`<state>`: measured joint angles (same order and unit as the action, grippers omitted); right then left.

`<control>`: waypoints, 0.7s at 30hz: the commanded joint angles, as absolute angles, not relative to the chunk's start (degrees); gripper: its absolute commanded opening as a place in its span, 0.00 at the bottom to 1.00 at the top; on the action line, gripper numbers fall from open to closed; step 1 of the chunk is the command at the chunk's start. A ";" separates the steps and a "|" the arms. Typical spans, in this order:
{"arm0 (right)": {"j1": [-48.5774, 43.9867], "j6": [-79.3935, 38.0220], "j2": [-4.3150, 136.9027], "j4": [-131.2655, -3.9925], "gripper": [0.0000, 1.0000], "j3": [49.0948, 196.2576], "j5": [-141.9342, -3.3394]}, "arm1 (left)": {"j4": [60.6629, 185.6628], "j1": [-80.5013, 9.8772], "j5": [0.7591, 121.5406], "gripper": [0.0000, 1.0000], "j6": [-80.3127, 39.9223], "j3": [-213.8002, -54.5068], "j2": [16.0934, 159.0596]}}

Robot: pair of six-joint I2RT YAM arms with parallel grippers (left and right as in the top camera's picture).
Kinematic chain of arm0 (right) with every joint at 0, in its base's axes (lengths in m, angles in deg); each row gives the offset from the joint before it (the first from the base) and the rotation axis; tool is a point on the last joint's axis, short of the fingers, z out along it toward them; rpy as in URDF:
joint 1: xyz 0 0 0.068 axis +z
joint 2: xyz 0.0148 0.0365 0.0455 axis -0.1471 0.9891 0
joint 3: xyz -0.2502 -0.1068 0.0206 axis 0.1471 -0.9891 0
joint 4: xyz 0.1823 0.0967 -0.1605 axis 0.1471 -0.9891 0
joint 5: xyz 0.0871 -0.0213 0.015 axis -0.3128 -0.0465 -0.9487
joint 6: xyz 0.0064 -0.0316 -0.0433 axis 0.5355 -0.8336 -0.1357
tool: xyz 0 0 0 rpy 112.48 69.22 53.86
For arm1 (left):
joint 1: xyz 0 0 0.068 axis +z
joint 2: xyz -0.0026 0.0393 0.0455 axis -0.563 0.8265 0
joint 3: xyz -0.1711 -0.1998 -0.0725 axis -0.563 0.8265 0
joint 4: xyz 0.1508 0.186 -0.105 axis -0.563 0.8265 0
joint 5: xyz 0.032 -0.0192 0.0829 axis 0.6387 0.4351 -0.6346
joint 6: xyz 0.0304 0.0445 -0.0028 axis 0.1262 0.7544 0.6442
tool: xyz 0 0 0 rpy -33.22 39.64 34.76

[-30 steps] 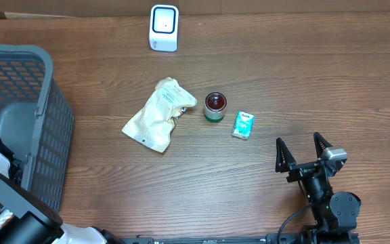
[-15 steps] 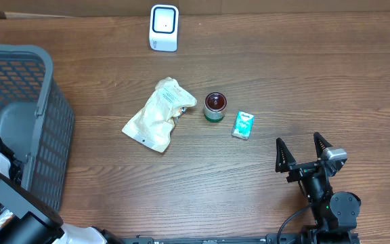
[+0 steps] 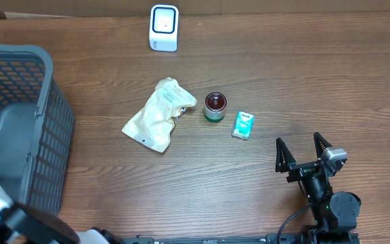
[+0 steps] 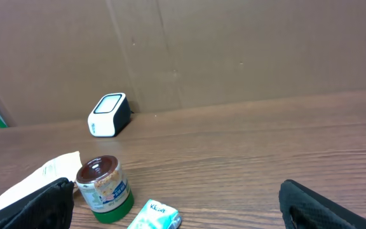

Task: Scan the item barcode
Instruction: 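Reach the left gripper into the basket and grasp the mint wipes pack, then carry the mint wipes pack out and drop it below the jar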

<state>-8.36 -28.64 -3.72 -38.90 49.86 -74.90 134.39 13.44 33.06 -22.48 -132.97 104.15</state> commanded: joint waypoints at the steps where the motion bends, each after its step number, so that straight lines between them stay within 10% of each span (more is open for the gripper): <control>1: -8.54 -28.64 -4.10 -38.59 1.00 49.27 -75.18 | 132.64 13.29 50.70 0.04 -20.97 -139.36 97.51; 10: -8.54 -28.64 -4.10 -38.59 1.00 49.27 -75.18 | 127.46 11.14 72.58 0.04 -21.52 -146.44 84.79; 21: -8.54 -28.64 -4.10 -38.59 1.00 49.27 -75.18 | 146.78 -15.56 61.85 0.04 -13.41 -145.85 78.60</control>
